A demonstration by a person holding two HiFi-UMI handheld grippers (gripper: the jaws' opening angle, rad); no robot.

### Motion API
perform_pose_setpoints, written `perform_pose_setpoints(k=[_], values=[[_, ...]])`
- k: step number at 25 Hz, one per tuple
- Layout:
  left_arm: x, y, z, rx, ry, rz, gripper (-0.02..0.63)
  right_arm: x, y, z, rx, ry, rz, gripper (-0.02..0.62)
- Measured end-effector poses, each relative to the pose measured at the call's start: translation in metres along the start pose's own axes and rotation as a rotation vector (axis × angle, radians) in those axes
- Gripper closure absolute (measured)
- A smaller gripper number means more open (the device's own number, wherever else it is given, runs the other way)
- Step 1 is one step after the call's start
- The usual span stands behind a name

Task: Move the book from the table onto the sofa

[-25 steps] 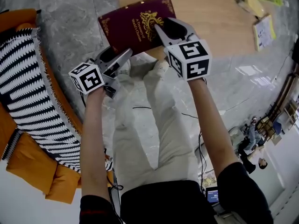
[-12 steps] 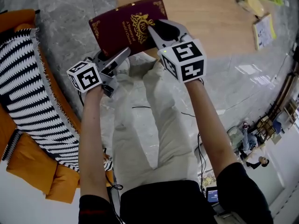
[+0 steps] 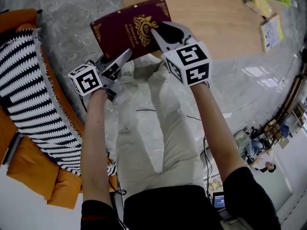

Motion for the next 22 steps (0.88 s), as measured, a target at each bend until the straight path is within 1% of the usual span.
perform_pose_setpoints(k=[4,8,9,11,13,17,22], values=[[0.009,-0.002,0.002,0.034,0.021,0.044,0.348,0.007,0.001,0.007,0.028,0.009,-0.052,0.492],[0.031,0.002,0.005,0.062,0.048,-0.012,0.362,0.008,0.003,0.016,0.050,0.013,-0.094,0.494],[0.036,0.002,0.006,0.071,0.056,-0.021,0.365,0.008,0.004,0.017,0.051,0.012,-0.103,0.498],[0.039,0.002,0.009,0.087,0.079,-0.029,0.371,0.009,0.005,0.018,0.057,0.016,-0.130,0.526],[0.041,0.004,0.011,0.102,0.091,-0.032,0.375,0.009,0.006,0.020,0.075,0.018,-0.159,0.535],[0.053,0.011,0.015,0.129,0.103,-0.060,0.379,0.005,0.009,0.035,0.101,0.011,-0.147,0.540],[0.076,0.023,0.022,0.130,0.114,-0.104,0.379,-0.003,0.028,0.056,0.130,0.023,-0.142,0.541]])
Point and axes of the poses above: the fingertips, and each gripper's own axes: z backward along the fingers, x to its right, y out of its top, the point moved 5 cm from there along z, backward along the fingers, and after that the axes turned 5 degrees about y, right-handed, at the moved point
